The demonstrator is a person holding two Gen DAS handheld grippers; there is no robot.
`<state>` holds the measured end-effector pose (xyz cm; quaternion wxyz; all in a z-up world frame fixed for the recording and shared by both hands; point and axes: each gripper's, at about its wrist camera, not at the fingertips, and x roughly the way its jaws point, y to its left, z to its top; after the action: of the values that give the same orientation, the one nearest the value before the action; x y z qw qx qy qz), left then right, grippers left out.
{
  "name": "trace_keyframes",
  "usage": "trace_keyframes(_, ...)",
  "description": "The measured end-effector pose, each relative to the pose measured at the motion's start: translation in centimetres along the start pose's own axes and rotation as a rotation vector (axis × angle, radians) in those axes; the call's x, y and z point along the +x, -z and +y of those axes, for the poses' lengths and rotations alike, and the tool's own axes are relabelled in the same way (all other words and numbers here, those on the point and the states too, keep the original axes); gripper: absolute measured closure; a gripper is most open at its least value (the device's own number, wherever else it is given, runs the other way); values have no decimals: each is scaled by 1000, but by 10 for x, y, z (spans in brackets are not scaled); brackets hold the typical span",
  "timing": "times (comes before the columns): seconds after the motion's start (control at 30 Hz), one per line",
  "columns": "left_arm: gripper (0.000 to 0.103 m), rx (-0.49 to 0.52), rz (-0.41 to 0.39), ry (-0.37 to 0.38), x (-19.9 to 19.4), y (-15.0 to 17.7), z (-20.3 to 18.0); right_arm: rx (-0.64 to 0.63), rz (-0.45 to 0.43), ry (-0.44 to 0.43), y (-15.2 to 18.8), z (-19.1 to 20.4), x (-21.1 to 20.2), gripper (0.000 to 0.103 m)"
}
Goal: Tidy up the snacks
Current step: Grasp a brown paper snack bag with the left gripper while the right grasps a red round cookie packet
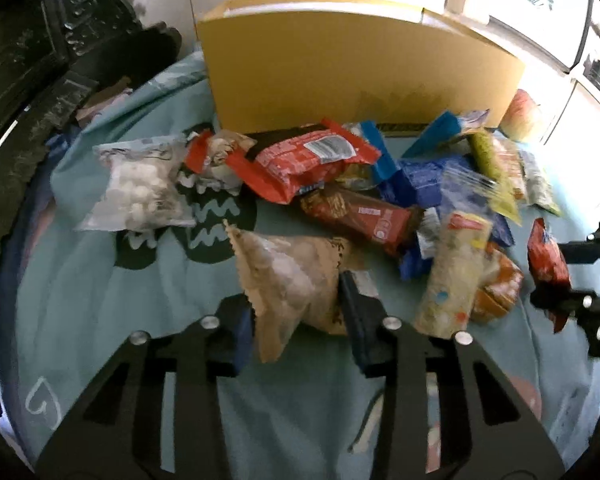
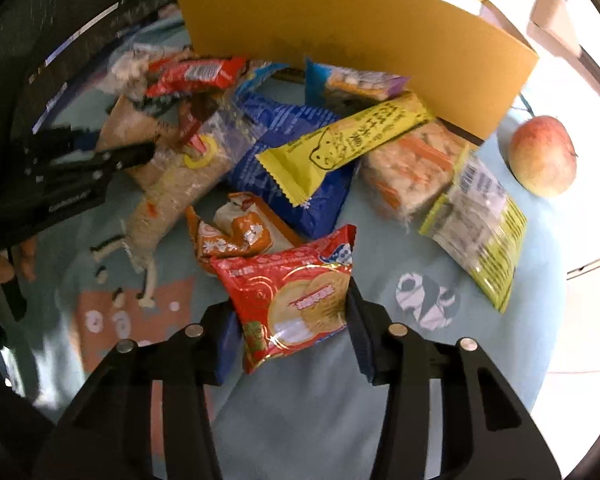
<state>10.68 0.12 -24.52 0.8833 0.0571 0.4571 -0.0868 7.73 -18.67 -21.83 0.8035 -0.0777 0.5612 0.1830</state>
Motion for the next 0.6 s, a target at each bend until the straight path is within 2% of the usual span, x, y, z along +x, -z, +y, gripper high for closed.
trace_keyframes(0.23, 66, -48, -40, 43, -28, 17, 8, 69, -33, -42, 8, -6, -16, 56)
trace_keyframes(0.37, 66, -62, -39, 47, -29, 21, 11, 78, -32, -38, 13, -6, -21, 56)
trace_keyframes(0.4, 59, -67, -40, 40, -29, 21, 11, 79, -27, -34, 15, -6, -21, 56)
trace_keyframes(0.43, 43, -71, -47, 36, -29, 20, 12, 84, -22, -31, 17, -6, -20, 56)
trace_keyframes(0.5, 26, -60, -77, 18, -33, 19, 10, 94, -14, -35, 21, -9, -20, 56)
trace_keyframes(0.6, 16, 34, -89, -11, -29, 13, -6, 104, -3, -40, 29, -11, -21, 56)
